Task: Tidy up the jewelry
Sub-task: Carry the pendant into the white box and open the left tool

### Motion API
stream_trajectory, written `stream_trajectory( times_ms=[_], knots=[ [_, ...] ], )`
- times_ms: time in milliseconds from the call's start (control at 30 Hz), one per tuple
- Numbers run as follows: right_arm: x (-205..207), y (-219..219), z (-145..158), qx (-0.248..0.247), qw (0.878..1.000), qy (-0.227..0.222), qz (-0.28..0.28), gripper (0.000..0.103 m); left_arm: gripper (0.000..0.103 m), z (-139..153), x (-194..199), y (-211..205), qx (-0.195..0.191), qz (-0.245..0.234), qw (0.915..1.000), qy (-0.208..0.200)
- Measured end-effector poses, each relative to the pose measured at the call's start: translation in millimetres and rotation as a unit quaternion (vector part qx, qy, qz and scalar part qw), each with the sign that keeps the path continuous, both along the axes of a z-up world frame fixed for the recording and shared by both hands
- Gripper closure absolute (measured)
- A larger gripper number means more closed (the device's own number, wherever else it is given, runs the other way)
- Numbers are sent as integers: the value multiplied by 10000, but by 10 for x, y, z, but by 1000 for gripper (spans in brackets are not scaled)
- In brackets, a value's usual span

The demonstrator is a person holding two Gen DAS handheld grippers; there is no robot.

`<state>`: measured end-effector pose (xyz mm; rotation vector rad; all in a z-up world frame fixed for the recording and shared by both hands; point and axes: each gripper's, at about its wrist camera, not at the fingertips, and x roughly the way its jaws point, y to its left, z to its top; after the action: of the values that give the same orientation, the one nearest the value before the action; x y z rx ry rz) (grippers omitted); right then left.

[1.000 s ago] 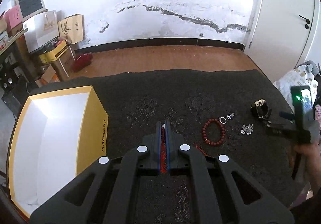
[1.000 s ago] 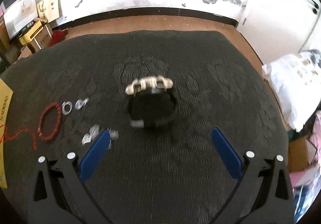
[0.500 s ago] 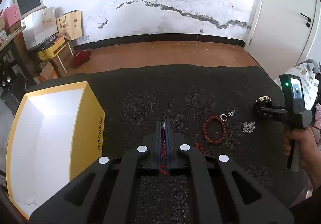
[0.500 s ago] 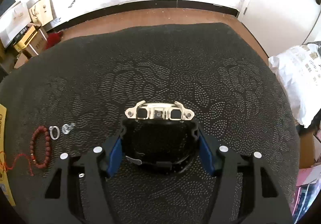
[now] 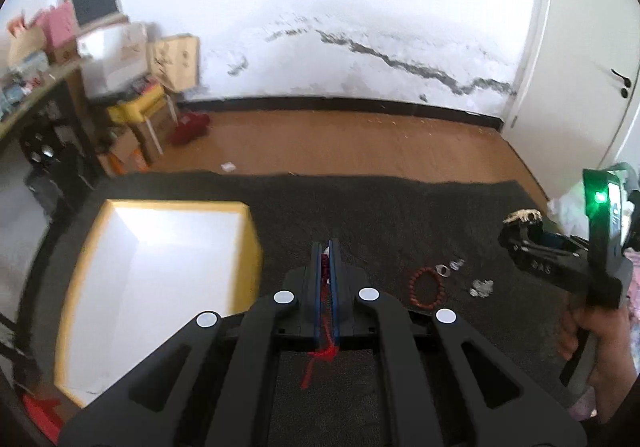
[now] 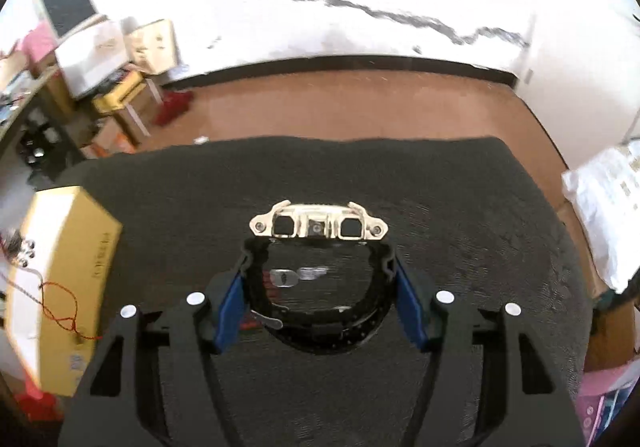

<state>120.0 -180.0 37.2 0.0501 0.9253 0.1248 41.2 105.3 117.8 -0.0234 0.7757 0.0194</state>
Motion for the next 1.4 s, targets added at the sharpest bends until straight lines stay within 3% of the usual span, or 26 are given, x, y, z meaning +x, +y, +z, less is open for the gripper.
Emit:
stream_trajectory(
  times_ms=[167, 333, 600, 833, 1033, 1267, 1400],
  knots=[
    [-170, 282, 252, 199, 9993, -148, 272, 41, 100, 384, -233, 291, 208, 350, 9990, -180],
    [-248, 628, 427, 301, 9979, -203, 542, 41, 100, 543, -484, 617, 347, 748, 9963, -235],
    [-351, 1255, 616, 473, 9933, -315, 1002, 40, 100, 532, -742, 1163, 445, 1332, 9900, -153],
    [-341, 1763, 605, 479, 9896, -273, 1327, 40, 100, 436, -755, 1671, 412, 1696, 9847, -5],
    [-295, 2027, 528, 448, 9881, -201, 1455, 40, 100, 66, -634, 1818, 284, 1764, 9836, 252],
    [-253, 2147, 433, 415, 9871, -107, 1540, 40, 100, -856, -323, 1892, 14, 1857, 9782, 931],
    [-252, 2207, 386, 372, 9867, -75, 1579, 40, 100, -1168, -245, 1940, -66, 1932, 9739, 1187]
  ],
)
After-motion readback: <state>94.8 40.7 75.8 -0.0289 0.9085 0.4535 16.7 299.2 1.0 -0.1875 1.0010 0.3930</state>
